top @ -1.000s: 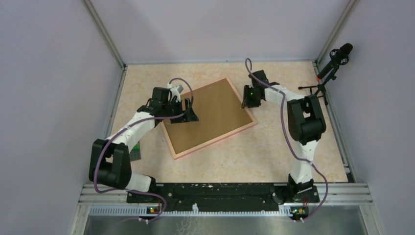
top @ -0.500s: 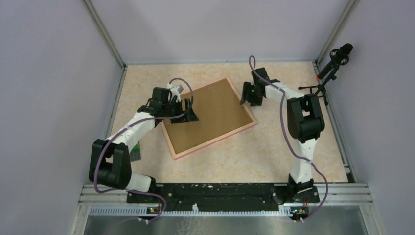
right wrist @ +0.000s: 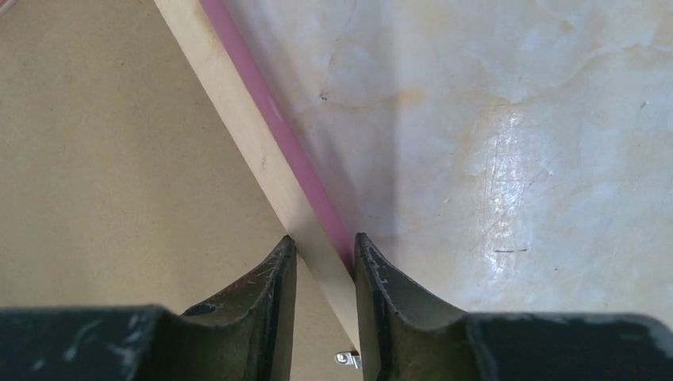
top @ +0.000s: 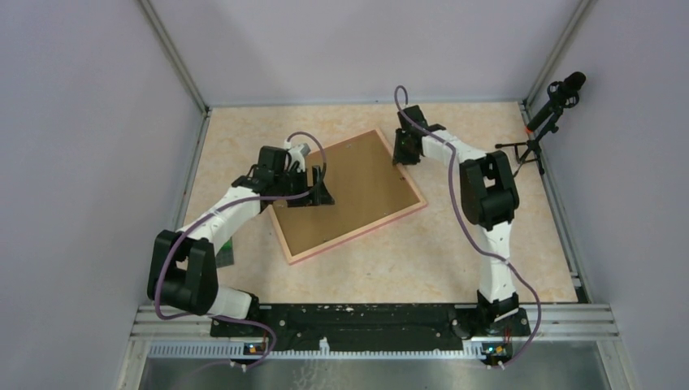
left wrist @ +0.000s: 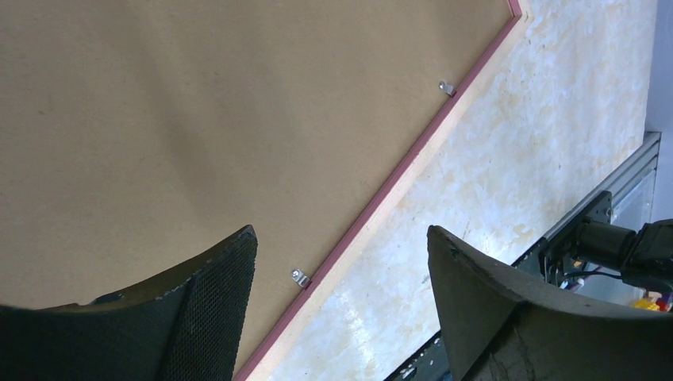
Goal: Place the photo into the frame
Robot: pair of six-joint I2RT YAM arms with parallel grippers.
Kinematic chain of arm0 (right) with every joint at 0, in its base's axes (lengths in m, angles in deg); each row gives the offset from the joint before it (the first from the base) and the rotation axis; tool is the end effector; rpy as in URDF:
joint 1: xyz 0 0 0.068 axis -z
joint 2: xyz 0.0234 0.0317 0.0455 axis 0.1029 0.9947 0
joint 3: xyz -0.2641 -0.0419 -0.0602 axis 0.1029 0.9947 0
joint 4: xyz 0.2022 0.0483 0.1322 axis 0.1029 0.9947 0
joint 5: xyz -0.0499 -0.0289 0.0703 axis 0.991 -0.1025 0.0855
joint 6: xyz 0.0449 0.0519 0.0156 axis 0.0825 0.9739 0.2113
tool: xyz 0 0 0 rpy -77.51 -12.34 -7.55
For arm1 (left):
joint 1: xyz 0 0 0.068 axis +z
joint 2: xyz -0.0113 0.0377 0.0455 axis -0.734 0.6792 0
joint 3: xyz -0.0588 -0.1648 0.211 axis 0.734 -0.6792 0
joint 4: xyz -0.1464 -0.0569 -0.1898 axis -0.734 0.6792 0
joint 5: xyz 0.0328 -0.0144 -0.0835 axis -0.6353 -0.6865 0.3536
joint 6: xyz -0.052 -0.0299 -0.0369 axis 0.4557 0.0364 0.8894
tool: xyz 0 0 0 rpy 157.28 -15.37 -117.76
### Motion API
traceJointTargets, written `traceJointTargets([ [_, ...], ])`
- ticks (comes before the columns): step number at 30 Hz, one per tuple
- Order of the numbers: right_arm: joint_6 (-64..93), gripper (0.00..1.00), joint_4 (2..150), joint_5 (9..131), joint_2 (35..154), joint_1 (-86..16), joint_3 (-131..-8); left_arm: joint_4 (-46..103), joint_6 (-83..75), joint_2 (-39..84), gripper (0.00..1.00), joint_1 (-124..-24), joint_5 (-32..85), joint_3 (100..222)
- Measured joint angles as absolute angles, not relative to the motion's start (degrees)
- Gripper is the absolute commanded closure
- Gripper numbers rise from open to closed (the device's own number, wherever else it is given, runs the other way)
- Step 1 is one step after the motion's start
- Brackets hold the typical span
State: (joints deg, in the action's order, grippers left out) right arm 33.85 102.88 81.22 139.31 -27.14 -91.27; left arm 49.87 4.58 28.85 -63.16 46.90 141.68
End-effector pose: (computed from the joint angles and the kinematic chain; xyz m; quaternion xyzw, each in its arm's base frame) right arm 0.4483 0.1705 0.1611 0.0506 0.9546 0.0911 0.2791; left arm 0.2753 -0.1074 0.2273 0.0592 0.9059 -0.3284 0.2608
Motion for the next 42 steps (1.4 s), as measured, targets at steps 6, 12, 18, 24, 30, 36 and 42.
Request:
traceJointTargets([
  [6, 32.25, 1.00, 98.13, 80.13, 136.91, -26.51, -86.25, 49.96, 5.76, 28.85, 0.14, -65.20, 47.21, 141.71],
  [12, 37.91, 1.00, 87.60, 69.68, 124.49, -19.29, -64.61, 50.44, 7.35, 28.83, 0.01, -67.62, 45.53, 143.24],
  [18, 46.53, 1.00, 82.77, 70.18, 114.41, -15.64, -50.05, 51.34, 9.19, 26.40, 0.01, -73.35, 37.94, 145.73],
  [24, 59.20, 1.00, 70.09, 71.06, 105.45, -16.65, -34.31, 55.16, 12.03, 18.36, 0.01, -77.28, 21.81, 145.27],
  [30, 66.87, 1.00, 67.86, 78.69, 102.17, -20.60, -30.58, 53.70, 12.53, 12.85, 0.01, -76.43, 25.94, 140.90],
  [36, 71.90, 1.00, 66.18, 84.13, 100.34, -23.05, -28.17, 49.91, 13.74, 14.45, 0.01, -76.89, 36.87, 130.62],
  [42, 72.58, 1.00, 65.61, 84.79, 100.32, -23.14, -28.04, 48.41, 17.41, 16.70, 0.01, -76.96, 42.44, 128.94],
])
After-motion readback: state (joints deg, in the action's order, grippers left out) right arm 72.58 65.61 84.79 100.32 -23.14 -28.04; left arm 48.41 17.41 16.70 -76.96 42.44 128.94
